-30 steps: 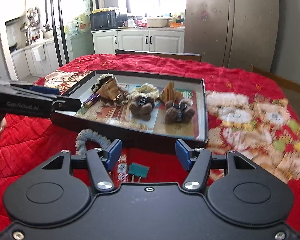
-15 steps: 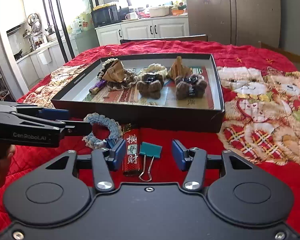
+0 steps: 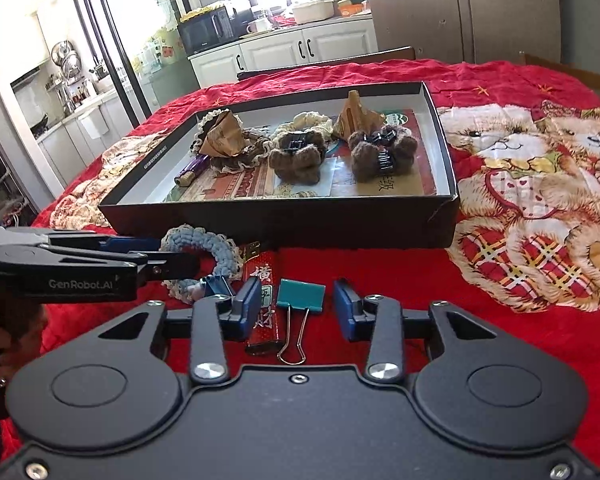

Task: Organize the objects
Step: 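Grasp the blue lace scrunchie with the left tool while the right tool grasps the teal binder clip, then carry the blue scrunchie with the left tool while the right tool carries the binder clip over the box, then lower the blue scrunchie with the left tool while the right tool lowers the binder clip into the box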

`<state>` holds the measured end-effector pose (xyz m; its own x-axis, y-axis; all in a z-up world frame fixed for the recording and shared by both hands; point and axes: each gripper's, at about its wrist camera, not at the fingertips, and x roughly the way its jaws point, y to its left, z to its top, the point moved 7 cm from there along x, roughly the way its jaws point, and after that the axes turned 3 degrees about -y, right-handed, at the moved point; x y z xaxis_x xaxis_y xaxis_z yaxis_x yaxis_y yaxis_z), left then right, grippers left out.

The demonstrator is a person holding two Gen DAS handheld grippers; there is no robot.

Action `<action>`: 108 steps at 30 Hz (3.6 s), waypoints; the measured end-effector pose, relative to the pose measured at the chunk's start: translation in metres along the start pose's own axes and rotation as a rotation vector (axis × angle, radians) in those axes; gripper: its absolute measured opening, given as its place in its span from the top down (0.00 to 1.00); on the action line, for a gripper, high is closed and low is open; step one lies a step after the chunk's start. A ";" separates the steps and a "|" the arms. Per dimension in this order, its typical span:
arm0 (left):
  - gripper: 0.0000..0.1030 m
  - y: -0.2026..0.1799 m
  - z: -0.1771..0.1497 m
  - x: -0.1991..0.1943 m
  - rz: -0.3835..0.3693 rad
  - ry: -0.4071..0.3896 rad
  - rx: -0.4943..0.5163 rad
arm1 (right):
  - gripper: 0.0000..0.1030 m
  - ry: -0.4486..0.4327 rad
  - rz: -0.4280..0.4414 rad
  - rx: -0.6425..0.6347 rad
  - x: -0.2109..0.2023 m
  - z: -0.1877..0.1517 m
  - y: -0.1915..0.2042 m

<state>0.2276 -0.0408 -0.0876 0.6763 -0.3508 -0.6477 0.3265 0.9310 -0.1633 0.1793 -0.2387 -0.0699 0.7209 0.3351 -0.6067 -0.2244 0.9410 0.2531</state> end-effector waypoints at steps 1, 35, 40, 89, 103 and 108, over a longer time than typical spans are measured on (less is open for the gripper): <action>0.44 0.000 0.000 0.000 0.000 0.000 0.000 | 0.63 0.000 0.002 0.002 0.000 0.000 0.000; 0.86 -0.008 0.001 -0.005 -0.020 -0.003 0.008 | 0.76 -0.005 0.022 -0.022 0.000 -0.001 0.008; 0.86 -0.009 0.004 -0.012 -0.024 -0.019 0.010 | 0.76 -0.013 0.021 -0.030 -0.004 0.001 0.009; 0.86 0.046 0.078 0.012 0.087 -0.121 -0.076 | 0.77 -0.092 -0.139 -0.199 0.053 0.081 0.002; 0.86 0.057 0.067 0.028 0.126 -0.078 -0.080 | 0.77 -0.061 -0.135 -0.236 0.064 0.077 0.004; 0.86 0.056 0.066 0.031 0.141 -0.070 -0.057 | 0.76 -0.037 -0.138 -0.248 0.070 0.074 0.005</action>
<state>0.3103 -0.0062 -0.0679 0.7578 -0.2206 -0.6140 0.1884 0.9750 -0.1177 0.2770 -0.2141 -0.0556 0.7784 0.2052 -0.5933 -0.2725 0.9618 -0.0249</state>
